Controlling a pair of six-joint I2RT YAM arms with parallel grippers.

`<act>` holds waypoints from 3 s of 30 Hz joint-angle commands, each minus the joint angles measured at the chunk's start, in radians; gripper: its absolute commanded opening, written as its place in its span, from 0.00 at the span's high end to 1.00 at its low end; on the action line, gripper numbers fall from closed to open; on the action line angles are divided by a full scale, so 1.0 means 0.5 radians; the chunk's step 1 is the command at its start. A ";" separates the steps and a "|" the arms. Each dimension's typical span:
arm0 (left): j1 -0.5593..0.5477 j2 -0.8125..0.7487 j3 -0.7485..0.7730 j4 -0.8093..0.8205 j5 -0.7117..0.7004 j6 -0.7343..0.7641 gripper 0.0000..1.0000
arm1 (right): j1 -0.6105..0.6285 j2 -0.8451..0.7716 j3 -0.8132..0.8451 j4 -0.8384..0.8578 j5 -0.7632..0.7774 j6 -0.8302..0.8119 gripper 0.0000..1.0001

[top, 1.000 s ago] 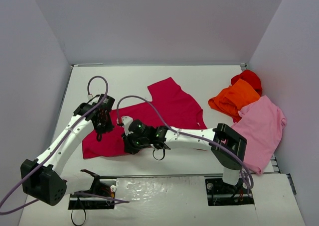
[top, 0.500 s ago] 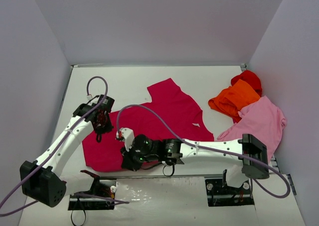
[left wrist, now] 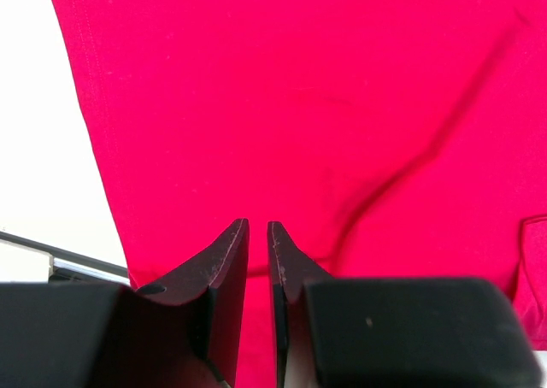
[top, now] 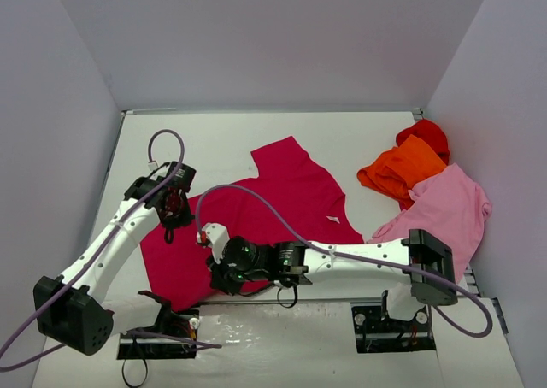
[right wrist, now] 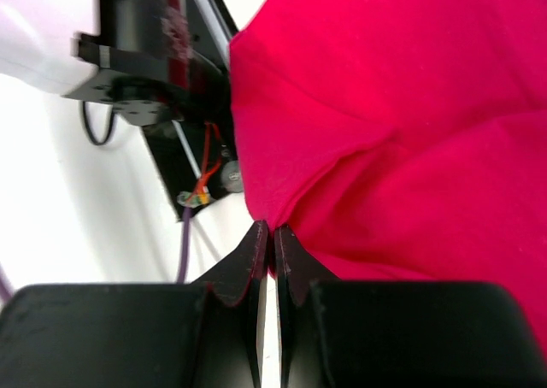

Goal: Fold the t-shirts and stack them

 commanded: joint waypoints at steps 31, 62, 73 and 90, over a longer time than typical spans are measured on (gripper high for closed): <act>0.009 -0.011 0.119 -0.032 -0.003 0.035 0.87 | -0.679 0.840 0.699 0.445 -0.598 -0.476 1.00; 0.015 -0.331 0.600 -0.397 0.002 0.087 0.42 | -1.195 0.620 0.357 0.375 -0.091 -0.028 0.27; 0.065 -0.060 0.275 -0.018 0.661 0.094 0.58 | -1.361 0.317 -0.220 0.264 -0.115 0.235 0.44; 0.271 0.442 0.110 0.413 0.951 0.011 1.00 | -1.702 0.446 -0.267 -0.165 0.141 0.194 1.00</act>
